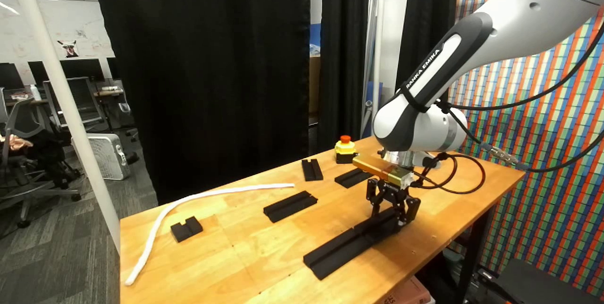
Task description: Arrange the black objects together on the table
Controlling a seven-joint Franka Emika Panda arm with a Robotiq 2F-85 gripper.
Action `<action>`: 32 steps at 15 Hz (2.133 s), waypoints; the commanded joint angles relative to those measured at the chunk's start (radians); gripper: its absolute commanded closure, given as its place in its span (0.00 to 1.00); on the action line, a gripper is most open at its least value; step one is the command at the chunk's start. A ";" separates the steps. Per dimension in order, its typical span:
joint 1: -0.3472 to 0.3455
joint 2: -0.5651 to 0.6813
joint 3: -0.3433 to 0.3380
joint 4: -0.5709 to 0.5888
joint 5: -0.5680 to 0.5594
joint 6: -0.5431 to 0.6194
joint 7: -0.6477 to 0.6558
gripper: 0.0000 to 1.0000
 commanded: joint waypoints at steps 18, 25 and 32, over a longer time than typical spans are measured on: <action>0.039 0.101 0.035 0.099 -0.050 0.008 0.014 0.55; 0.040 0.096 0.038 0.089 -0.029 0.017 -0.038 0.55; 0.043 0.124 0.048 0.119 0.056 0.013 -0.047 0.55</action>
